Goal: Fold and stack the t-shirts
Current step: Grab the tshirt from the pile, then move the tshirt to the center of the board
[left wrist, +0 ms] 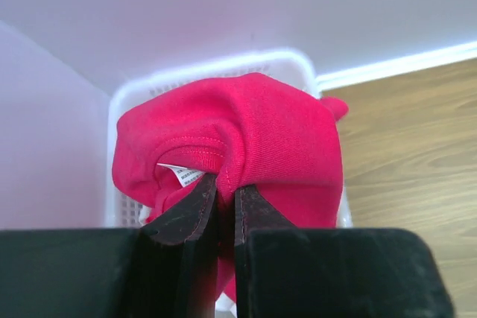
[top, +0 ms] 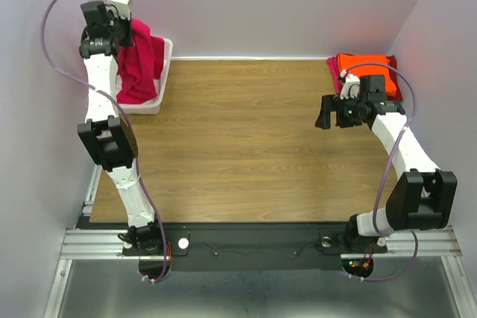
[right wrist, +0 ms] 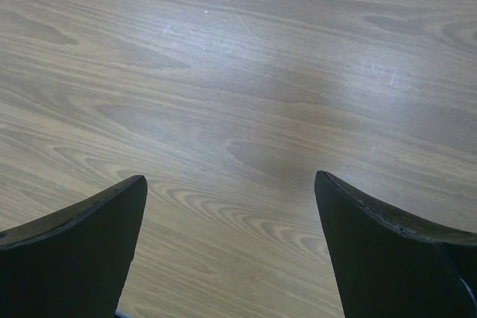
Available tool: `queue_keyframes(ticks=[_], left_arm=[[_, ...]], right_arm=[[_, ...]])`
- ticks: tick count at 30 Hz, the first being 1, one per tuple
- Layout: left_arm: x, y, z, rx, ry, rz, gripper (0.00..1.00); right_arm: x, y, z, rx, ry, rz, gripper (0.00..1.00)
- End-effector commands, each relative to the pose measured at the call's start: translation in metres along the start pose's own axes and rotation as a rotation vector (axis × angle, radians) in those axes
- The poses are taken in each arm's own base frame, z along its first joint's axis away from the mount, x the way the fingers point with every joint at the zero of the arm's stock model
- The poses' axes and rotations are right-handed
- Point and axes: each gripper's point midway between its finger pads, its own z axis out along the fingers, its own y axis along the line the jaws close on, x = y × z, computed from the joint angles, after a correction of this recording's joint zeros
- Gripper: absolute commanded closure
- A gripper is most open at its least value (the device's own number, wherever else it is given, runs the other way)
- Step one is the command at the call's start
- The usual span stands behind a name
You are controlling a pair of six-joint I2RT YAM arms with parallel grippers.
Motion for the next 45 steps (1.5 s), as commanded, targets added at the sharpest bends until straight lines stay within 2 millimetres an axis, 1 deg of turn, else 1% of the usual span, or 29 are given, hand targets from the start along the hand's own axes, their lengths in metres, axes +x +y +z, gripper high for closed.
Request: queue_keyframes(ticks=[1, 2, 4, 5, 6, 8, 11, 13, 15, 17, 20, 22, 23, 24, 25, 26, 27, 28, 29, 30, 31, 32, 34, 36, 39, 40, 41, 43, 45], left_arm=[[-0.116, -0.027, -0.081, 0.088, -0.269, 0.038, 1.00], [-0.141, -0.044, -0.103, 0.117, -0.325, 0.043, 1.00], [-0.164, -0.067, -0.126, 0.166, -0.382, 0.054, 1.00], [-0.181, -0.081, -0.149, 0.189, -0.425, 0.056, 1.00], [-0.193, -0.106, -0.161, 0.244, -0.456, 0.067, 1.00], [-0.215, -0.131, -0.194, 0.283, -0.519, 0.074, 1.00], [-0.242, -0.183, -0.233, 0.387, -0.606, 0.073, 1.00], [-0.252, -0.212, -0.252, 0.477, -0.646, 0.044, 1.00], [-0.251, -0.234, -0.263, 0.577, -0.655, 0.023, 1.00], [-0.255, -0.252, -0.275, 0.646, -0.674, -0.011, 1.00], [-0.247, -0.266, -0.276, 0.732, -0.655, -0.068, 1.00], [-0.227, -0.271, -0.266, 0.761, -0.612, -0.089, 1.00], [-0.202, -0.275, -0.255, 0.770, -0.550, -0.109, 1.00], [-0.188, -0.269, -0.246, 0.741, -0.524, -0.119, 0.96], [-0.170, -0.264, -0.235, 0.718, -0.490, -0.132, 0.85], [-0.125, -0.264, -0.217, 0.705, -0.389, -0.157, 0.50], [-0.100, -0.259, -0.207, 0.689, -0.337, -0.170, 0.28], [-0.072, -0.237, -0.192, 0.615, -0.283, -0.198, 0.05], [-0.051, -0.225, -0.189, 0.574, -0.250, -0.214, 0.01], [-0.003, -0.217, -0.175, 0.557, -0.158, -0.234, 0.01], [0.021, -0.196, -0.170, 0.509, -0.115, -0.248, 0.01], [0.047, -0.189, -0.169, 0.482, -0.075, -0.216, 0.01], [0.072, -0.183, -0.171, 0.459, -0.044, -0.098, 0.01], [0.094, -0.191, -0.180, 0.497, -0.020, -0.024, 0.03], [0.127, -0.217, -0.192, 0.607, 0.046, 0.079, 0.08], [0.134, -0.223, -0.192, 0.625, 0.059, 0.104, 0.09], [0.144, -0.244, -0.192, 0.672, 0.081, 0.155, 0.09], [0.154, -0.253, -0.185, 0.651, 0.106, 0.205, 0.10], [0.166, -0.273, -0.179, 0.661, 0.134, 0.248, 0.10]], right_arm=[[-0.026, 0.008, -0.012, -0.020, -0.108, -0.029, 0.00], [-0.027, 0.009, -0.013, -0.029, -0.112, -0.030, 0.00], [-0.031, 0.012, -0.014, -0.039, -0.122, -0.032, 0.00], [-0.032, 0.014, -0.015, -0.050, -0.127, -0.034, 0.00], [-0.034, 0.014, -0.016, -0.053, -0.133, -0.033, 0.00], [-0.038, 0.017, -0.018, -0.058, -0.143, -0.036, 0.00], [-0.043, 0.019, -0.023, -0.061, -0.161, -0.038, 0.00], [-0.045, 0.021, -0.027, -0.060, -0.173, -0.040, 0.00], [-0.046, 0.021, -0.028, -0.054, -0.179, -0.038, 0.00], [-0.047, 0.020, -0.031, -0.047, -0.186, -0.032, 0.00], [-0.049, 0.020, -0.035, -0.036, -0.199, -0.033, 0.00], [-0.050, 0.021, -0.039, -0.030, -0.209, -0.039, 0.00], [-0.051, 0.021, -0.040, -0.027, -0.214, -0.045, 0.00], [-0.049, 0.020, -0.040, -0.024, -0.212, -0.046, 0.00], [-0.048, 0.020, -0.040, -0.025, -0.209, -0.049, 0.00], [-0.046, 0.021, -0.041, -0.025, -0.210, -0.054, 0.00], [-0.044, 0.020, -0.040, -0.026, -0.203, -0.057, 0.00], [-0.038, 0.020, -0.039, -0.026, -0.197, -0.059, 0.00], [-0.035, 0.019, -0.040, -0.019, -0.194, -0.071, 0.00], [-0.032, 0.018, -0.039, -0.017, -0.188, -0.076, 0.00], [-0.023, 0.018, -0.037, -0.018, -0.171, -0.078, 0.00], [-0.016, 0.017, -0.036, -0.017, -0.152, -0.091, 0.00], [-0.004, 0.017, -0.033, -0.025, -0.119, -0.098, 0.00], [0.014, 0.016, -0.026, -0.043, -0.064, -0.105, 0.00], [0.044, 0.012, -0.016, -0.047, 0.042, -0.075, 0.01], [0.050, 0.010, -0.013, -0.046, 0.065, -0.067, 0.02], [0.057, 0.007, -0.007, -0.040, 0.093, -0.054, 0.02], [0.070, 0.003, -0.001, -0.034, 0.133, -0.034, 0.03], [0.079, -0.002, 0.008, -0.022, 0.175, -0.016, 0.05]])
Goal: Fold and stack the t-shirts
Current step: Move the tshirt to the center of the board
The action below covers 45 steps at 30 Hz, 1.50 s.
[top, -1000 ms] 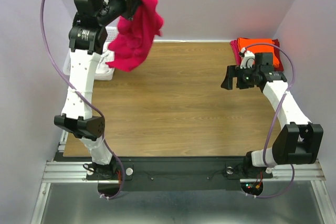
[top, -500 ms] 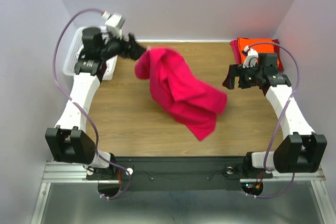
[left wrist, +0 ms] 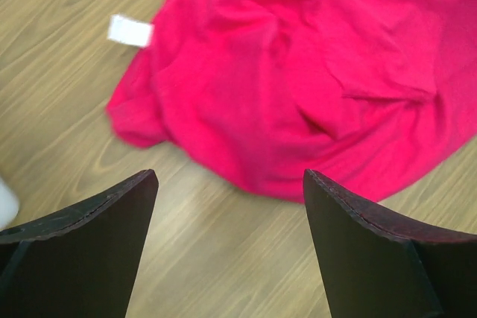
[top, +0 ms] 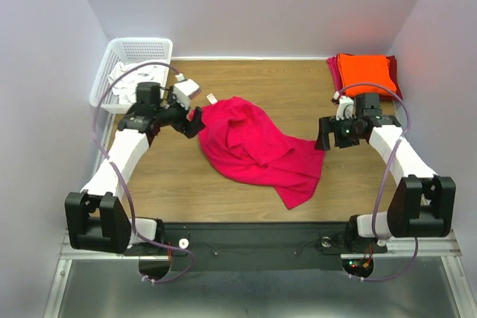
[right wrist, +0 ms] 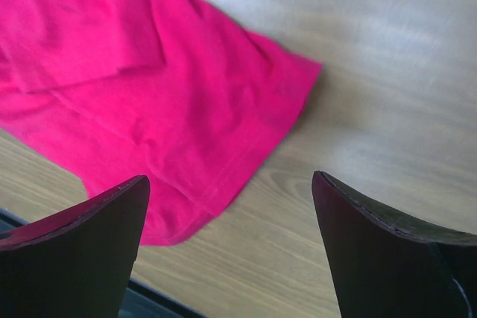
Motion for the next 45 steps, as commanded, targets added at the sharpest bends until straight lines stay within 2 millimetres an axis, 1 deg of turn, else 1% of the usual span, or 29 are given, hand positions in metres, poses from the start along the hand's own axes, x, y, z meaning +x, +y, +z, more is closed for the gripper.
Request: queue_keyframes(ticks=[1, 2, 4, 5, 6, 9, 12, 14, 15, 16, 19, 20, 22, 23, 25, 27, 28, 29, 31, 32, 33, 34, 35, 37, 38, 39, 41, 42, 45], left_arm=[[0.015, -0.017, 0.030, 0.008, 0.056, 0.156, 0.10], [0.023, -0.017, 0.041, 0.013, 0.085, 0.150, 0.10], [0.019, -0.020, 0.058, 0.005, 0.106, 0.184, 0.12], [0.030, -0.017, 0.071, 0.005, 0.144, 0.176, 0.14], [0.024, -0.014, 0.078, -0.004, 0.145, 0.179, 0.16], [0.034, 0.007, 0.104, -0.092, 0.222, 0.180, 0.21], [0.049, 0.023, 0.120, -0.141, 0.288, 0.176, 0.26], [0.066, 0.029, 0.127, -0.142, 0.353, 0.181, 0.38], [0.073, 0.028, 0.128, -0.129, 0.382, 0.188, 0.38], [0.087, 0.026, 0.124, -0.114, 0.438, 0.193, 0.48], [0.121, 0.021, 0.112, -0.098, 0.542, 0.189, 0.63], [0.129, 0.018, 0.107, -0.090, 0.561, 0.192, 0.67], [0.147, 0.007, 0.090, -0.078, 0.607, 0.174, 0.75], [0.145, 0.004, 0.083, -0.082, 0.598, 0.171, 0.77], [0.161, -0.009, 0.069, -0.063, 0.630, 0.127, 0.82], [0.162, -0.023, 0.057, -0.037, 0.621, 0.080, 0.79], [0.159, -0.027, 0.054, -0.027, 0.610, 0.068, 0.73], [0.146, -0.032, 0.048, -0.017, 0.573, 0.065, 0.55], [0.122, -0.046, 0.044, 0.048, 0.490, 0.059, 0.44], [0.094, -0.048, 0.039, 0.052, 0.406, 0.087, 0.40], [0.078, -0.056, 0.037, 0.093, 0.350, 0.100, 0.35], [0.062, -0.059, 0.034, 0.105, 0.306, 0.125, 0.34], [0.048, -0.060, 0.033, 0.117, 0.263, 0.152, 0.33], [0.012, -0.069, 0.032, 0.170, 0.165, 0.209, 0.32], [0.003, -0.071, 0.038, 0.187, 0.142, 0.228, 0.31], [-0.015, -0.081, 0.043, 0.221, 0.105, 0.262, 0.31], [-0.027, -0.091, 0.057, 0.252, 0.089, 0.287, 0.31], [-0.037, -0.101, 0.073, 0.267, 0.078, 0.299, 0.30], [-0.044, -0.116, 0.103, 0.274, 0.077, 0.289, 0.27]], right_arm=[[0.018, -0.012, 0.013, 0.027, 0.081, 0.021, 0.06], [0.020, -0.014, 0.016, 0.032, 0.090, 0.029, 0.10], [0.026, -0.017, 0.028, 0.024, 0.120, 0.055, 0.14], [0.026, -0.017, 0.032, 0.012, 0.126, 0.066, 0.18], [0.026, -0.018, 0.036, 0.011, 0.124, 0.076, 0.18], [0.030, -0.022, 0.050, -0.002, 0.158, 0.097, 0.21], [0.034, -0.024, 0.063, -0.024, 0.188, 0.112, 0.24], [0.039, -0.024, 0.073, -0.034, 0.212, 0.122, 0.31], [0.041, -0.026, 0.075, -0.030, 0.224, 0.128, 0.35], [0.041, -0.028, 0.078, -0.027, 0.224, 0.127, 0.46], [0.047, -0.038, 0.087, 0.008, 0.256, 0.136, 0.63], [0.048, -0.041, 0.088, 0.017, 0.262, 0.135, 0.80], [0.046, -0.049, 0.089, 0.051, 0.263, 0.137, 0.99], [0.043, -0.053, 0.088, 0.063, 0.255, 0.139, 0.99], [0.037, -0.060, 0.085, 0.093, 0.238, 0.130, 1.00], [0.024, -0.064, 0.081, 0.109, 0.207, 0.113, 0.99], [0.019, -0.064, 0.080, 0.112, 0.196, 0.108, 0.99], [0.009, -0.063, 0.075, 0.112, 0.171, 0.092, 0.99], [-0.001, -0.059, 0.069, 0.095, 0.140, 0.065, 0.99], [-0.008, -0.051, 0.062, 0.071, 0.111, 0.049, 0.98], [-0.012, -0.045, 0.056, 0.046, 0.097, 0.036, 0.93], [-0.014, -0.039, 0.051, 0.022, 0.089, 0.028, 0.88], [-0.019, -0.032, 0.042, 0.008, 0.062, 0.015, 0.72], [-0.014, -0.016, 0.036, -0.059, 0.063, 0.020, 0.59], [-0.012, -0.012, 0.034, -0.076, 0.061, 0.028, 0.55], [-0.006, -0.003, 0.032, -0.112, 0.071, 0.056, 0.54], [0.000, 0.004, 0.033, -0.148, 0.086, 0.081, 0.54], [0.007, 0.008, 0.036, -0.175, 0.107, 0.109, 0.55], [0.016, 0.010, 0.044, -0.195, 0.141, 0.144, 0.55]])
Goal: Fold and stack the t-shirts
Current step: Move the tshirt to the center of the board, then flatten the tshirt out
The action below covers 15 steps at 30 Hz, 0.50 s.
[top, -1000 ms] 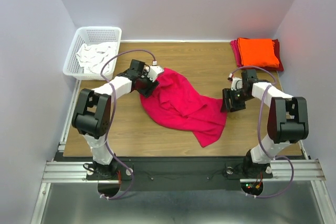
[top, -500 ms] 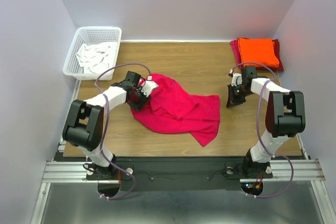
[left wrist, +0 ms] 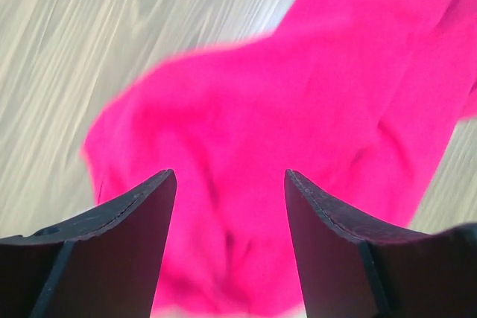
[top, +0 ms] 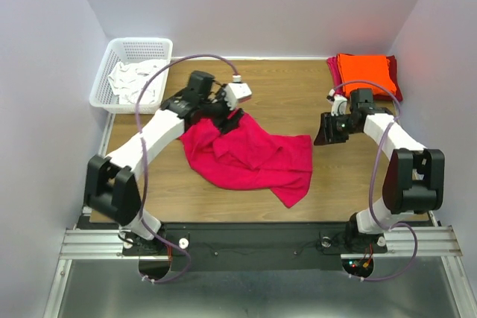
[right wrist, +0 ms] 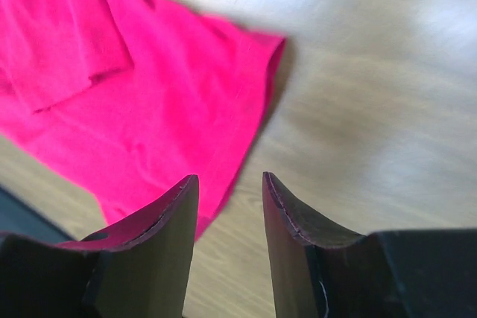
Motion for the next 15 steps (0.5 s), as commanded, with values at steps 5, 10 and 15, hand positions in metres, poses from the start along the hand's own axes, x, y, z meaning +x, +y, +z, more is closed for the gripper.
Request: queue_keyframes(ticks=[5, 10, 15], left_arm=[[-0.041, -0.054, 0.090, 0.090, -0.042, 0.064, 0.24], [-0.029, -0.076, 0.132, 0.109, 0.002, 0.087, 0.23], [-0.023, -0.108, 0.162, 0.117, 0.037, 0.153, 0.19]], right_arm=[[0.029, 0.004, 0.028, -0.087, 0.112, 0.122, 0.53], [0.033, -0.001, 0.040, -0.096, 0.131, 0.151, 0.53], [0.046, -0.008, 0.053, -0.086, 0.165, 0.178, 0.53]])
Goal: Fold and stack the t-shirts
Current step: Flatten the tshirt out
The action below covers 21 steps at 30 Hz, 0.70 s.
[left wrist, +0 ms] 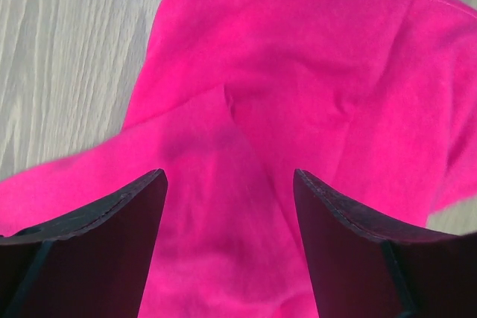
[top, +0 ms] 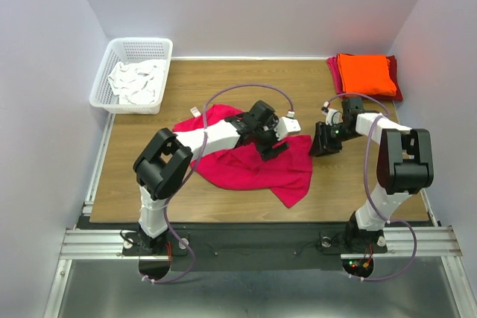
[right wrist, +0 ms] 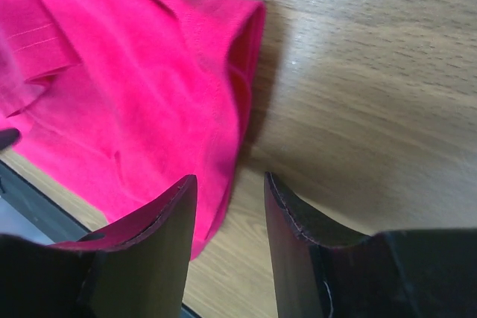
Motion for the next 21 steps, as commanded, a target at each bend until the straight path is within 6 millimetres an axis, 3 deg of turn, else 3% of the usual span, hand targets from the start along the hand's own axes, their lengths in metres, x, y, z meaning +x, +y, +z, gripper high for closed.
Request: queue_keyframes(ticks=[1, 5, 9, 11, 13, 14, 15, 18, 19, 21], left_arm=[[-0.044, 0.007, 0.007, -0.105, -0.078, 0.075, 0.19], [-0.041, 0.010, 0.024, -0.158, -0.051, 0.101, 0.19], [-0.042, 0.022, 0.029, -0.213, -0.033, 0.094, 0.30], [-0.040, 0.031, 0.029, -0.254, -0.015, 0.099, 0.40], [-0.039, 0.036, 0.028, -0.279, 0.000, 0.100, 0.53], [-0.039, 0.038, 0.026, -0.284, 0.000, 0.099, 0.58], [-0.044, 0.041, 0.019, -0.292, -0.014, 0.093, 0.70], [-0.055, 0.051, 0.000, -0.323, -0.052, 0.070, 0.87], [-0.057, 0.055, -0.006, -0.336, -0.059, 0.064, 1.00], [-0.069, 0.064, -0.025, -0.367, -0.096, 0.050, 1.00]], right_arm=[[0.003, -0.002, 0.012, -0.013, 0.000, 0.009, 0.53], [0.003, -0.004, 0.014, -0.010, 0.000, 0.013, 0.54], [0.002, -0.006, 0.016, -0.010, 0.004, 0.014, 0.57], [0.003, -0.009, 0.017, 0.005, 0.007, 0.012, 0.60], [0.002, -0.013, 0.016, 0.025, 0.005, 0.005, 0.73], [0.001, -0.014, 0.016, 0.031, 0.003, 0.002, 0.84], [0.001, -0.017, 0.015, 0.050, 0.002, -0.002, 0.99], [-0.001, -0.019, 0.012, 0.071, -0.008, -0.017, 0.99], [-0.001, -0.020, 0.010, 0.082, -0.014, -0.026, 0.99], [-0.002, -0.021, 0.007, 0.099, -0.022, -0.035, 0.99]])
